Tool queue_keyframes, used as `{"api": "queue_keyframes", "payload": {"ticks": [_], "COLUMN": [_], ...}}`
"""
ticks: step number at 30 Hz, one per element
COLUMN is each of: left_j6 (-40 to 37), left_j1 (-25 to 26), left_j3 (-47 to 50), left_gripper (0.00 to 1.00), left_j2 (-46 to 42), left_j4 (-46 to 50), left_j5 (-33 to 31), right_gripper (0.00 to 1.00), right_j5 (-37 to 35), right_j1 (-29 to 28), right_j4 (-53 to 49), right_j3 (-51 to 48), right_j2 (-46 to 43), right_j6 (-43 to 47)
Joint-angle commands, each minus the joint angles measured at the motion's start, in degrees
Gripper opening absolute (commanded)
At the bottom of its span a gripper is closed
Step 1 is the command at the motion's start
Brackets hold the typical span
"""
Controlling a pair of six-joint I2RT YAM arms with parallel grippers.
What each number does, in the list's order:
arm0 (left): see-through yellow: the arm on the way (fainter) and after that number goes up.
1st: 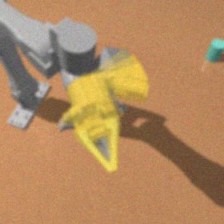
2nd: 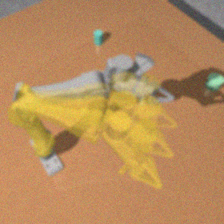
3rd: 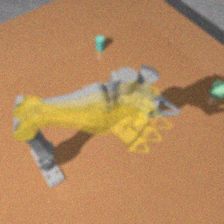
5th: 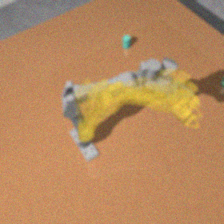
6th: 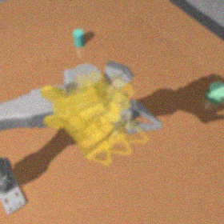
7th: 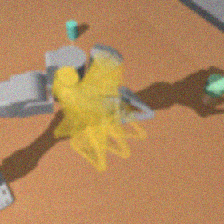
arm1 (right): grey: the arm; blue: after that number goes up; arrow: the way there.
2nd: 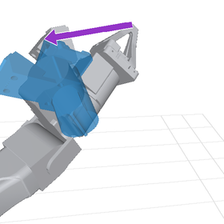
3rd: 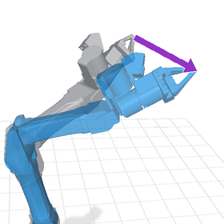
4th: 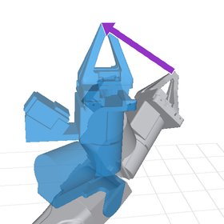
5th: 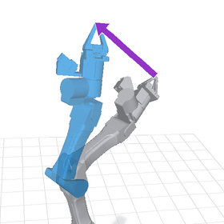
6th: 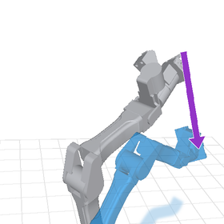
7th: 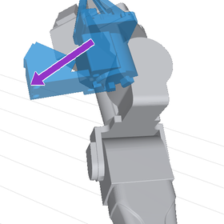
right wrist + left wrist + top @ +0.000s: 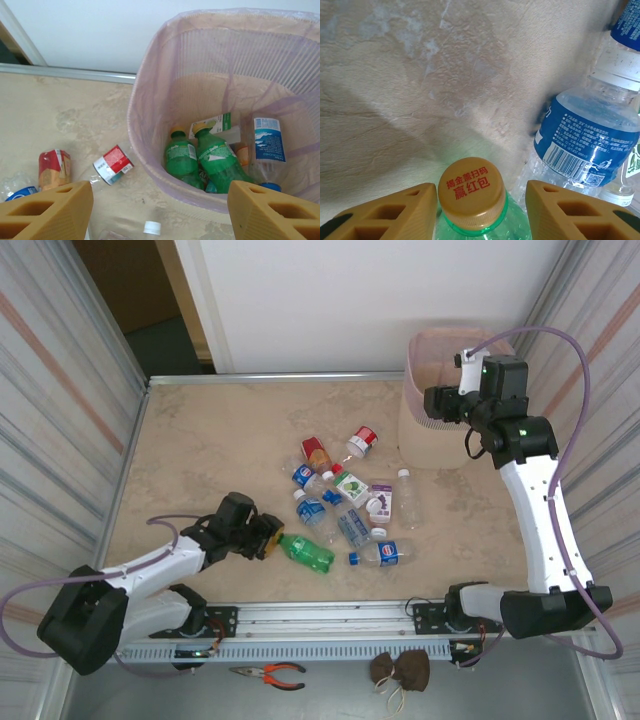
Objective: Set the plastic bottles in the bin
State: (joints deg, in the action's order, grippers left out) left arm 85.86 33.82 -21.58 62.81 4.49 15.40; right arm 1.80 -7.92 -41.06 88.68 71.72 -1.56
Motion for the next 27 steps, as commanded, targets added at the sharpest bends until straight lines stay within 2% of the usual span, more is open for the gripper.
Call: {"api": "queue_keyframes", "payload": {"ticks": [1, 8, 27], "left_j6": [1.27, 2.55, 2.14], "left_j1": [0.32, 0.31, -0.91], "left_j3": [1.39, 2.16, 2.7], "left_gripper": [0.5, 0.47, 0.3], "left_j2": [0.75, 3.0, -3.04], "left_j4": [-1.73, -6.33, -2.94], "left_j5": [-0.2, -0.79, -3.17], "right_gripper": [0.7, 0.7, 0.69], "right_j5": [0.89, 0.49, 1.06], "right_j1": [-0.34, -0.38, -0.42], "right_j4": [0.9, 0.54, -0.03], "right_j3": [-0.15, 0.07, 0.75], "right_j2": [-1.91, -2.54, -4.08], "right_j6": [-1.54, -1.23, -1.18]}}
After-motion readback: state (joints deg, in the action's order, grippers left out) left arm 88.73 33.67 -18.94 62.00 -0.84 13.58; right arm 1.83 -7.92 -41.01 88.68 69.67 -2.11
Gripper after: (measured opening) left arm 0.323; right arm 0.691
